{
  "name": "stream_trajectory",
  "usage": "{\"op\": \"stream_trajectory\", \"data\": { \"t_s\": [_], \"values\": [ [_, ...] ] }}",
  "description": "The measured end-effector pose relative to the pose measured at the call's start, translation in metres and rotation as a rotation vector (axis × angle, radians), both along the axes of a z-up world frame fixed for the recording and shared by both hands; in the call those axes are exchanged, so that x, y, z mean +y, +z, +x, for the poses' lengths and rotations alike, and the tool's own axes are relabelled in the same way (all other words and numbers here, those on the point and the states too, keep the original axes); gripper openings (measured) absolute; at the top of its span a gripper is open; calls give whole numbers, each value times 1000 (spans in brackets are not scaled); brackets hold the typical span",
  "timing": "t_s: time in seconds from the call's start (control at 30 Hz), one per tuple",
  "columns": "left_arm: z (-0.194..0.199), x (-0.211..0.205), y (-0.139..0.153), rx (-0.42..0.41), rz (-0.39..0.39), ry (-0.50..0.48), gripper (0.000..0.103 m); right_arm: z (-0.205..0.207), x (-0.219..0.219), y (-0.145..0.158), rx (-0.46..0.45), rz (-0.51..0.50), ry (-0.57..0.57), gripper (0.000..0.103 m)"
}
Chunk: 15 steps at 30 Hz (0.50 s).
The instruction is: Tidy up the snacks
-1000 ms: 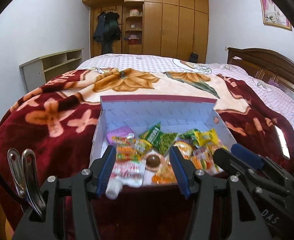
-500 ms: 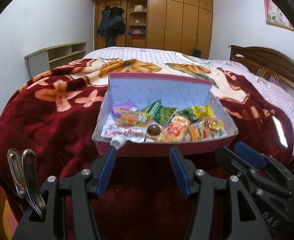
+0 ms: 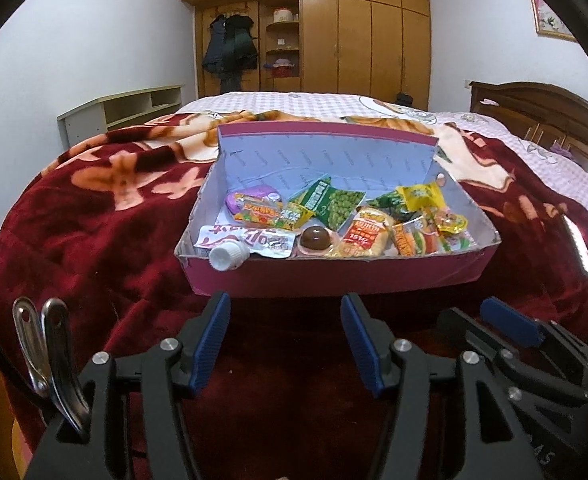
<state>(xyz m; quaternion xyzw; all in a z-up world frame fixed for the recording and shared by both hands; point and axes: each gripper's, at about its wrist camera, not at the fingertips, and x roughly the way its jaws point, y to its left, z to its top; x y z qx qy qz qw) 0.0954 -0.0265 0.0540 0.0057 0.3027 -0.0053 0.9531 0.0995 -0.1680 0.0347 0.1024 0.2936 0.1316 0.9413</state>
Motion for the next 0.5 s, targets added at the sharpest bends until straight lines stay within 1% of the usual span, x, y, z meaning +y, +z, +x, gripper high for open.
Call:
{"op": "stream_trajectory", "data": {
  "t_s": [0.5],
  "values": [
    [2, 0, -3, 5, 5, 6, 63, -2, -3, -2, 4, 20, -8, 58]
  ]
}}
